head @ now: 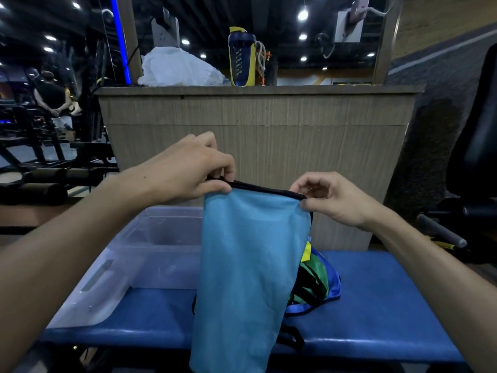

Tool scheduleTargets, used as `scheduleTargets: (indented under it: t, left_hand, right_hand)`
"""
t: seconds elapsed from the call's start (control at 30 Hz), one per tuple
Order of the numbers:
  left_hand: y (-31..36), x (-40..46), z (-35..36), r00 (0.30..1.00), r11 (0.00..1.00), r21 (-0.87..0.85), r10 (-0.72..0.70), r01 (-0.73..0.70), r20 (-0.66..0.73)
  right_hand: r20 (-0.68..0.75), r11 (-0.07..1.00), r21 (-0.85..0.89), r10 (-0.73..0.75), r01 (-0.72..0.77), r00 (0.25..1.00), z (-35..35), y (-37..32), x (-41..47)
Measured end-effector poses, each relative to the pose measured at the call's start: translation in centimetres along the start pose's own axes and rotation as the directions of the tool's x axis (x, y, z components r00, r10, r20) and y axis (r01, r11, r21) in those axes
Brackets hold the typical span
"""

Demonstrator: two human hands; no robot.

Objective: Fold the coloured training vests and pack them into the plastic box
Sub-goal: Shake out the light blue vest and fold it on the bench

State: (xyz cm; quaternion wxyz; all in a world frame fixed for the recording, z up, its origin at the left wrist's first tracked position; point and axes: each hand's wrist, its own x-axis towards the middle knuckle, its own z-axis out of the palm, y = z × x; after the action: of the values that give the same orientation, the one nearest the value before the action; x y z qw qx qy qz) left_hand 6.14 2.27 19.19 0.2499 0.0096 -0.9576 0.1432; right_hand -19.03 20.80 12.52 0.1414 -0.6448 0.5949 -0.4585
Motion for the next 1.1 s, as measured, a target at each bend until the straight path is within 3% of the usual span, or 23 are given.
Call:
scheduleTargets:
  t: [0.1,0.2,0.27,0.37,0.47,0.6,0.77,0.9,1.1]
  left_hand:
    - [0.0,0.1,0.5,0.999,0.994,-0.099,-0.039,0.039,0.001]
    - [0.5,0.4,1.0,0.993,0.990,-0.073,-0.122,0.122,0.003]
    - [1.3,0.9,1.7,0.989,0.983,0.109,-0.148,0.149,-0.024]
    - [2.6,1.5,3.2,0.989,0.889,0.436,-0.146,0.141,-0.023]
    - [3.2,1.9,4.1,0.971,0.856,0.494,-0.224,0.153,0.088]
    - [3.2,2.7,3.4,0.900,0.926,0.252,-0.345,0.280,0.267]
    - [2.9,3.5,2.3,0.955,0.955,0.015,-0.296,0.296,-0.033]
    - [3.9,4.8,0.9,0.950,0.931,-0.220,-0.310,0.293,-0.046]
    - [5.6,5.2,-0.9,0.973,0.956,-0.192,-0.204,0.221,0.103]
  right_hand:
    - [-0.095,0.995,0.098,-0.008,0.018,0.995,0.0,1.1,-0.3]
    - [-0.172,0.980,0.199,0.017,0.017,0.985,0.0,2.0,-0.3]
    - [-0.185,0.977,0.212,0.022,0.018,0.982,0.0,2.2,-0.2]
    - [-0.197,0.973,0.226,0.012,0.034,0.980,-0.2,2.2,0.0]
    - [-0.219,0.964,0.255,-0.017,0.075,0.975,-0.7,2.1,0.1]
    - [-0.258,0.979,0.170,-0.066,0.112,0.964,-1.7,2.0,0.3]
    - [-0.272,0.988,0.110,-0.071,0.104,0.960,-2.9,2.6,-0.4]
    - [-0.252,0.988,0.136,-0.035,0.071,0.967,-3.9,2.6,-1.3]
    - [-0.279,0.975,0.215,0.011,0.051,0.960,-5.5,2.4,-2.8]
